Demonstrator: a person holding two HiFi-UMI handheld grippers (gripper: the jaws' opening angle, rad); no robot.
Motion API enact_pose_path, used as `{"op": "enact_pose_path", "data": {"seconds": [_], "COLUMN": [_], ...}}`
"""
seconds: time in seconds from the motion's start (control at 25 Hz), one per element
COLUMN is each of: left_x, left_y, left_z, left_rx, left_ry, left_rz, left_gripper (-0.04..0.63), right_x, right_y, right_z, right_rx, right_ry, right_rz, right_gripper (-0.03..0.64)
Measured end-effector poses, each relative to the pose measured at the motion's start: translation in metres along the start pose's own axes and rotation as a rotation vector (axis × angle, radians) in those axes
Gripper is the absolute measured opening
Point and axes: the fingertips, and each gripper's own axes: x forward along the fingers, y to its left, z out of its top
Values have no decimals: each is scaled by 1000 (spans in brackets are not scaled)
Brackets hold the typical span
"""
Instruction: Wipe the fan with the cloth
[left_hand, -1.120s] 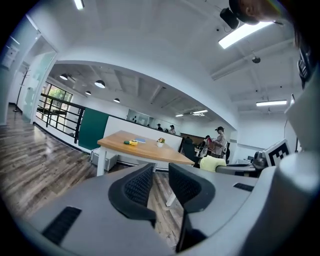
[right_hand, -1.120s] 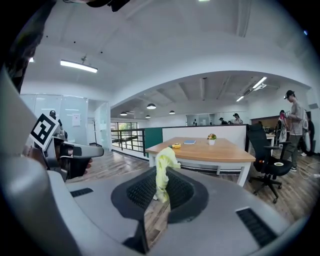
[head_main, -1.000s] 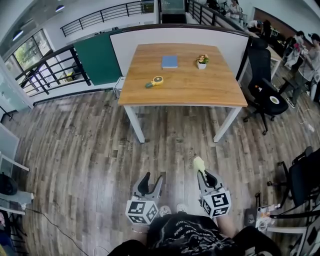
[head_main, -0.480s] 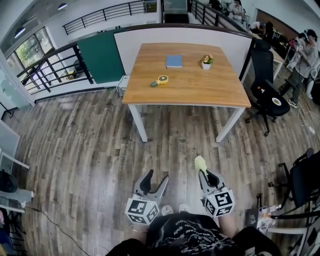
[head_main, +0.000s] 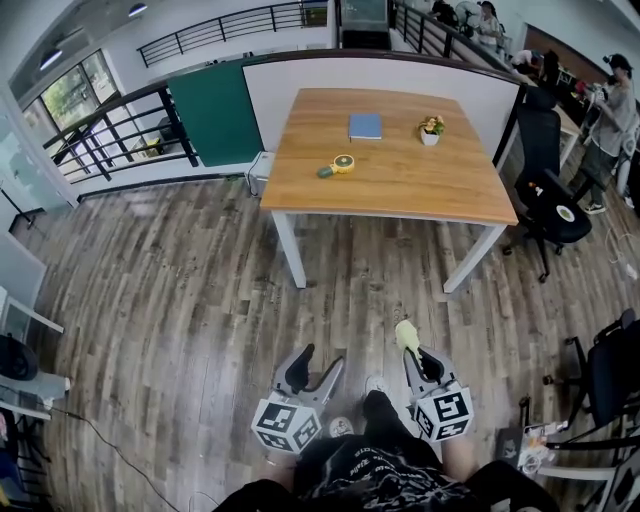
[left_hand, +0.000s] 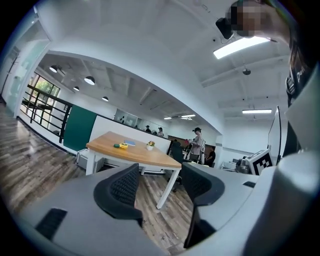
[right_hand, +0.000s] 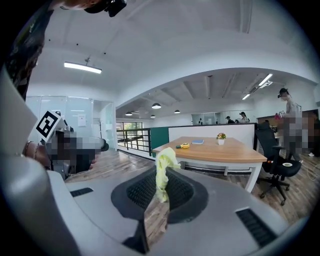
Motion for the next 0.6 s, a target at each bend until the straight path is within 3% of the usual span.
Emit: {"op": "enact_pose_path", "data": {"seconds": [0.24,0.44,0.6], "left_x": [44,101,147], "left_y": [11,21,27], "left_z": [4,19,34], "left_rx": [51,-14,-23], "left_ry": [22,-7,-33], "left_rz": [49,92,105], "left_gripper": [257,267,270], "right_x": [44,87,120], "right_y": [-34,-84,-125], "right_z": [10,29,47], "right_rx": [3,10,12], "right_ry": [-9,-8,-30], "right_rz": [31,50,71], "right_gripper": [51,52,54]}}
